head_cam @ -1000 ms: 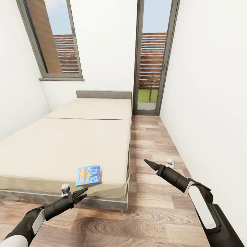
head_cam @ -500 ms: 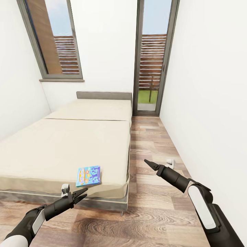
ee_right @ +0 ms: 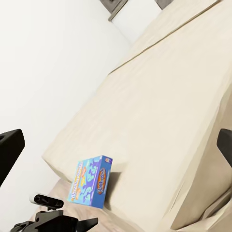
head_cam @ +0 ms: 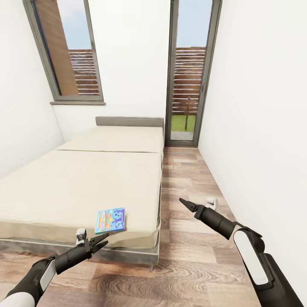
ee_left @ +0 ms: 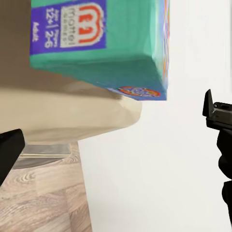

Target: Put all the toys in the child's room - the three board games (two on the bed and one on the table), the two jigsaw puzzles on the table, and the tennis ball on the table - inside the toy box on the table in the child's room.

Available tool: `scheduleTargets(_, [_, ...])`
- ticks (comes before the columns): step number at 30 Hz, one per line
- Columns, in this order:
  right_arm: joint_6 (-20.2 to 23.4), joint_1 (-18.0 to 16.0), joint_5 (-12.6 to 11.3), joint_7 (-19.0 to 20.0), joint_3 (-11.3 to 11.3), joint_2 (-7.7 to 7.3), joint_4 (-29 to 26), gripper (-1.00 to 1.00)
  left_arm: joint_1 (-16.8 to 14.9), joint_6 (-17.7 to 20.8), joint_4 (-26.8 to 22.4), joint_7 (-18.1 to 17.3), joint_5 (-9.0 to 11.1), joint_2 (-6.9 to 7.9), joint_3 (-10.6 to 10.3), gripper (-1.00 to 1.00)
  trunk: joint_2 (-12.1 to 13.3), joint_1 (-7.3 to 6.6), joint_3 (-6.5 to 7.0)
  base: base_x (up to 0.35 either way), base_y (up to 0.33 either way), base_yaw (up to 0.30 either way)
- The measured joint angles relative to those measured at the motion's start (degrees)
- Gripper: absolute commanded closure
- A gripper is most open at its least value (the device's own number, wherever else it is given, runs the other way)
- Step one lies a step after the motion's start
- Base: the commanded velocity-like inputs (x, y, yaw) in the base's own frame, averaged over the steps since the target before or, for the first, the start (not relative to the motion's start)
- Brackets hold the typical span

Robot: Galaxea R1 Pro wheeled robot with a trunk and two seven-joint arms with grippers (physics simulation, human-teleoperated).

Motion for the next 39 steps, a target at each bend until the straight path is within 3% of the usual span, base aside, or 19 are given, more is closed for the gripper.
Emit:
scheduleTargets(8, [0.0,0.0,0.01,0.0,0.0,0.0,-0.02,-1.0,0.0,0.07,-0.01,0.0,0.0,0.0,0.04,-1.0,0.87,-0.59,1.69,0.0,0.0,0.0])
scheduleTargets(39, [-0.01,0.0,0.03,0.09,0.0,0.03,-0.08,-1.0,0.06,1.18,0.02,-0.36,-0.23,0.17,-0.07,-1.0,0.89,-0.59,1.69,0.025,0.017,0.0])
